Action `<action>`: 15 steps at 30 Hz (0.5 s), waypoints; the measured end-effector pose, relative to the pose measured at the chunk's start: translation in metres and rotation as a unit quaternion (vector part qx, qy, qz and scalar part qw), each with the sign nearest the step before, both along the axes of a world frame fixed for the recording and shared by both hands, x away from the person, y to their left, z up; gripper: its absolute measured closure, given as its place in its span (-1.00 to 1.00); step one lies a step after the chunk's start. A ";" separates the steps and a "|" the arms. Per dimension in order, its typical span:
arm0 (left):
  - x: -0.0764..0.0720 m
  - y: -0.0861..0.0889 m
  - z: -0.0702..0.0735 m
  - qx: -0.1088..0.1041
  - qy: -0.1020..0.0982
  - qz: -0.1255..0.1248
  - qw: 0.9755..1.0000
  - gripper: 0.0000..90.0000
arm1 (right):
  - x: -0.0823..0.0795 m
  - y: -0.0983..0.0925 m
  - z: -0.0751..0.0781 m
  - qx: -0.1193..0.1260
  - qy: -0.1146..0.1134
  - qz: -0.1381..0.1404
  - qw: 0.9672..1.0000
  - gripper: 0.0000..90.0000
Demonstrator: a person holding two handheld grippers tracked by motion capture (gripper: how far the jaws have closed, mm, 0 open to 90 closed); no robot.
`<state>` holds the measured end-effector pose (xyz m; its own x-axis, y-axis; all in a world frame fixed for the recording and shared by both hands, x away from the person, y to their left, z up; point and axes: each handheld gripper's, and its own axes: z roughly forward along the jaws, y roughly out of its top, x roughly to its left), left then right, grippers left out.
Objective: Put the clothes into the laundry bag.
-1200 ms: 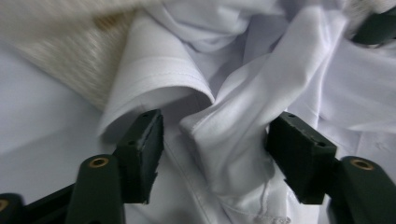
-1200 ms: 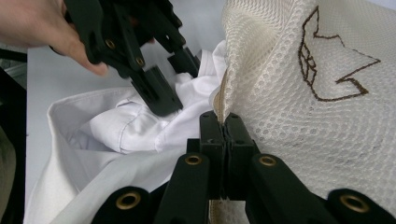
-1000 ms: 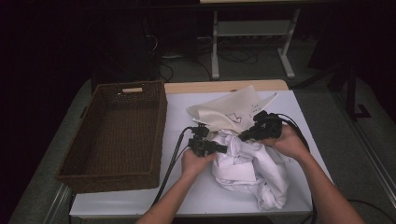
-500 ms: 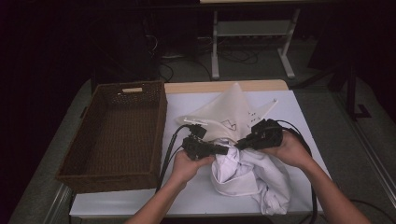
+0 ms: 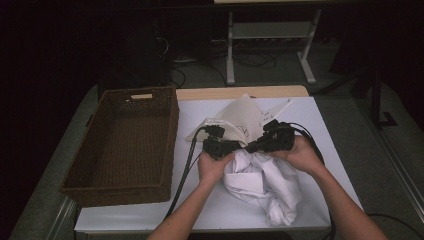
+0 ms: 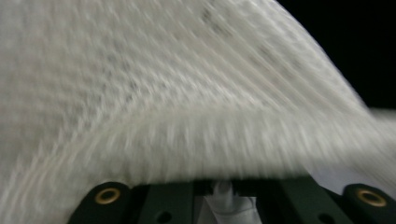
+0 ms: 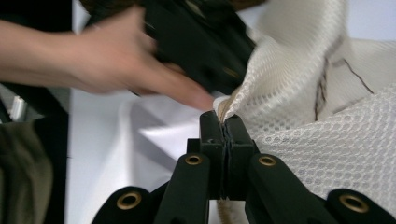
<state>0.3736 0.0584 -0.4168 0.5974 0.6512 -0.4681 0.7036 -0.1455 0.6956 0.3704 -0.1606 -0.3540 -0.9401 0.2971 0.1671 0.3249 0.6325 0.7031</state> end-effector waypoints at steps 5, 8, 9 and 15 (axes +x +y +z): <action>-0.018 0.015 0.013 0.028 0.008 -0.030 0.999 0.12 | 0.003 -0.006 -0.010 -0.012 0.001 -0.009 1.000 0.97; -0.031 0.024 0.014 0.035 0.004 -0.040 0.999 0.06 | 0.003 -0.006 -0.011 -0.010 -0.002 -0.010 1.000 0.97; -0.033 0.027 0.013 0.031 0.011 -0.043 0.999 -0.02 | 0.004 -0.005 -0.011 -0.010 -0.004 -0.010 1.000 0.97; -0.031 0.016 -0.014 0.025 0.081 -0.062 0.994 -0.08 | 0.008 -0.004 -0.014 -0.018 -0.004 -0.016 1.000 0.96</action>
<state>0.3431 0.0742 -0.4305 0.5949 0.6014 -0.5333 0.7796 -0.2700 0.5651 0.3780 -0.1651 -0.3678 -0.9312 0.3328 0.1484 0.3399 0.6466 0.6829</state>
